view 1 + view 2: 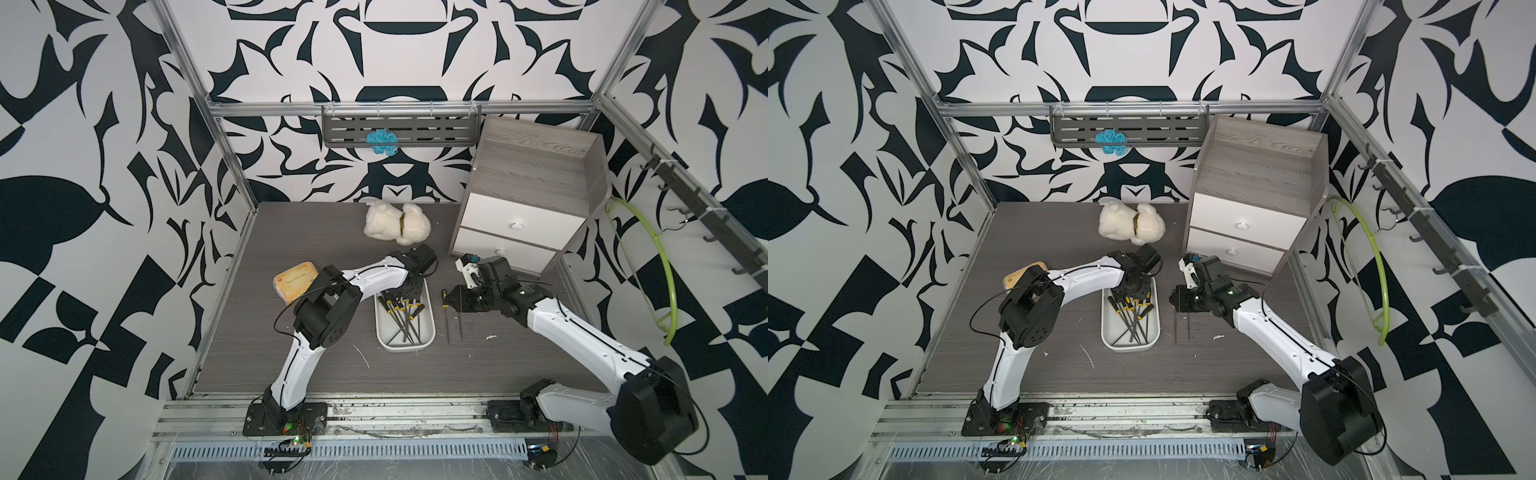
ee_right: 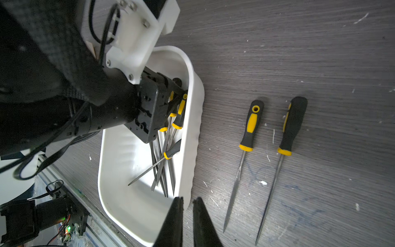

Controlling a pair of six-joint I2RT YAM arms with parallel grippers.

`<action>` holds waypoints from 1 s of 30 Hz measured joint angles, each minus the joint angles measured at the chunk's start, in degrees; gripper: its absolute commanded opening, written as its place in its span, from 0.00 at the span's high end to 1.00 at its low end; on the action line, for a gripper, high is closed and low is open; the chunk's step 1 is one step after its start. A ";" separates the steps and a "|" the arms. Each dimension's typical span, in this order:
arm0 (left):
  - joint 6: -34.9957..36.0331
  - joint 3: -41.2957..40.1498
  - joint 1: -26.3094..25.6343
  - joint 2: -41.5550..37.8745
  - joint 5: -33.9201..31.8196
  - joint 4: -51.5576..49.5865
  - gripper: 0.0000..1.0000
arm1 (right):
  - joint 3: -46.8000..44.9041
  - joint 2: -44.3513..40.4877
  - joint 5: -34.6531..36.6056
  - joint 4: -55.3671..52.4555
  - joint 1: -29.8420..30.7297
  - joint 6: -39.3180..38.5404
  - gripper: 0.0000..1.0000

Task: Take the file tool out of the storage box
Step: Pick up the file tool from the storage box.

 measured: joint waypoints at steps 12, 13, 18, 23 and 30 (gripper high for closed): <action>-0.92 -5.29 0.00 -3.78 0.94 4.35 0.86 | -0.11 0.02 -0.07 0.04 0.00 0.02 0.84; -0.98 -5.77 0.00 -4.46 0.92 4.57 0.87 | -0.11 0.02 -0.07 0.04 0.00 0.02 0.84; -1.22 -6.80 0.13 -9.57 0.81 6.71 0.88 | -0.11 0.22 -0.24 0.11 0.00 0.02 0.84; -1.03 -10.05 0.17 -16.35 0.87 11.91 0.92 | -0.15 0.37 -0.37 0.28 0.00 0.02 0.84; 0.02 -14.38 1.05 -26.53 2.05 16.20 0.95 | -0.55 0.31 -0.39 0.81 0.00 0.00 0.85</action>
